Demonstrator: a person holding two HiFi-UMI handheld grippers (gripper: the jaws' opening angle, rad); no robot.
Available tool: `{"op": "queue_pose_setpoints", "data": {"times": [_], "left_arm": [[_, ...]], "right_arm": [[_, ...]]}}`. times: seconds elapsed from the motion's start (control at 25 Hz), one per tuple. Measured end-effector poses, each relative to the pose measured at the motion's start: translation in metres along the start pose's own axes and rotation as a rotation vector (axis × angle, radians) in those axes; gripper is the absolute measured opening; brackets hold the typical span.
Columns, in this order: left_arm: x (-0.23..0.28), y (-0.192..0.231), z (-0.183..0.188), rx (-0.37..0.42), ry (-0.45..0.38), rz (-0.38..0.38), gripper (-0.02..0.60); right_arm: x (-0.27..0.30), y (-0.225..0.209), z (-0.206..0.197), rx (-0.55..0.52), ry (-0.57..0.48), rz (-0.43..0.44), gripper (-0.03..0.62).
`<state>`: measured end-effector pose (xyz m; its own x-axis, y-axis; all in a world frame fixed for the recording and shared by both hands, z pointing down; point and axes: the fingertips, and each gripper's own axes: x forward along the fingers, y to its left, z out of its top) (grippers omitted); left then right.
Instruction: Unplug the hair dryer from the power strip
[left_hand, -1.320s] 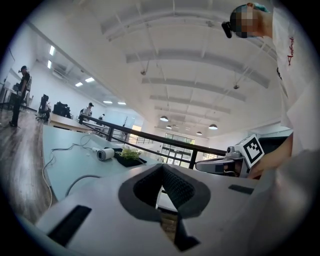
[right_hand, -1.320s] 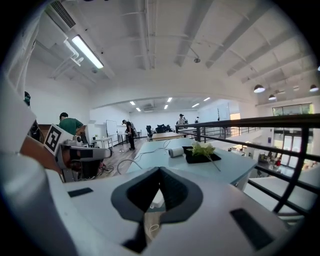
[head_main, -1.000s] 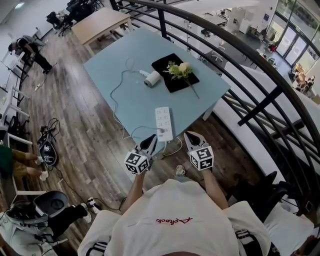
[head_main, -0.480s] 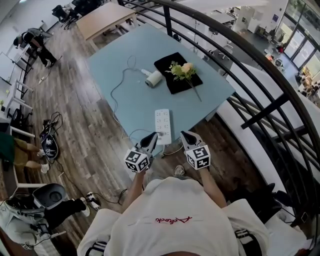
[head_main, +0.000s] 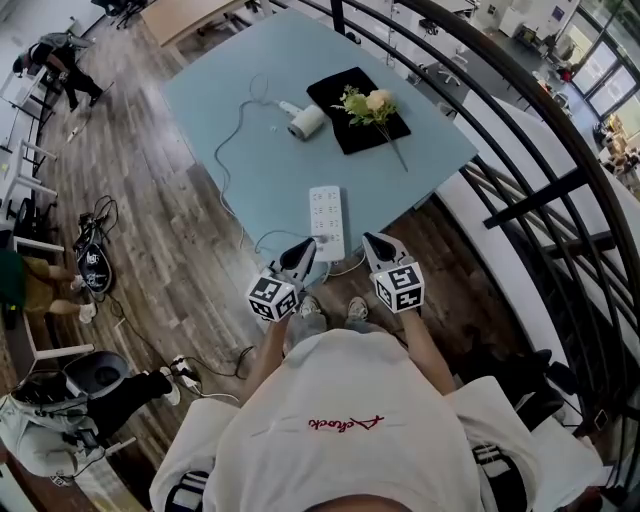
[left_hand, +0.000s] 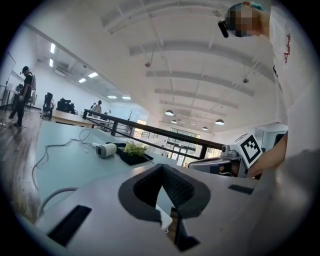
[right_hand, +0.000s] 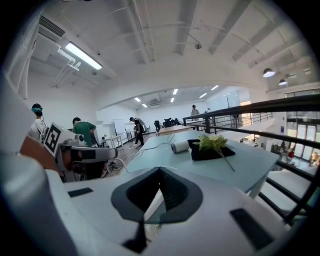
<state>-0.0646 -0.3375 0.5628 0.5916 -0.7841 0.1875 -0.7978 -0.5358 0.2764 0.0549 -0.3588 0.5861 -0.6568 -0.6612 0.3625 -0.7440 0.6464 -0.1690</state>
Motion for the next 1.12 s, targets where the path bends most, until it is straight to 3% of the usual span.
{"op": "queue_pose_setpoints", "data": {"times": [1.12], "left_arm": [[-0.002, 0.041, -0.079, -0.007, 0.157, -0.088, 0.009]], "right_arm": [[0.058, 0.031, -0.082, 0.076, 0.183, 0.014, 0.018]]}}
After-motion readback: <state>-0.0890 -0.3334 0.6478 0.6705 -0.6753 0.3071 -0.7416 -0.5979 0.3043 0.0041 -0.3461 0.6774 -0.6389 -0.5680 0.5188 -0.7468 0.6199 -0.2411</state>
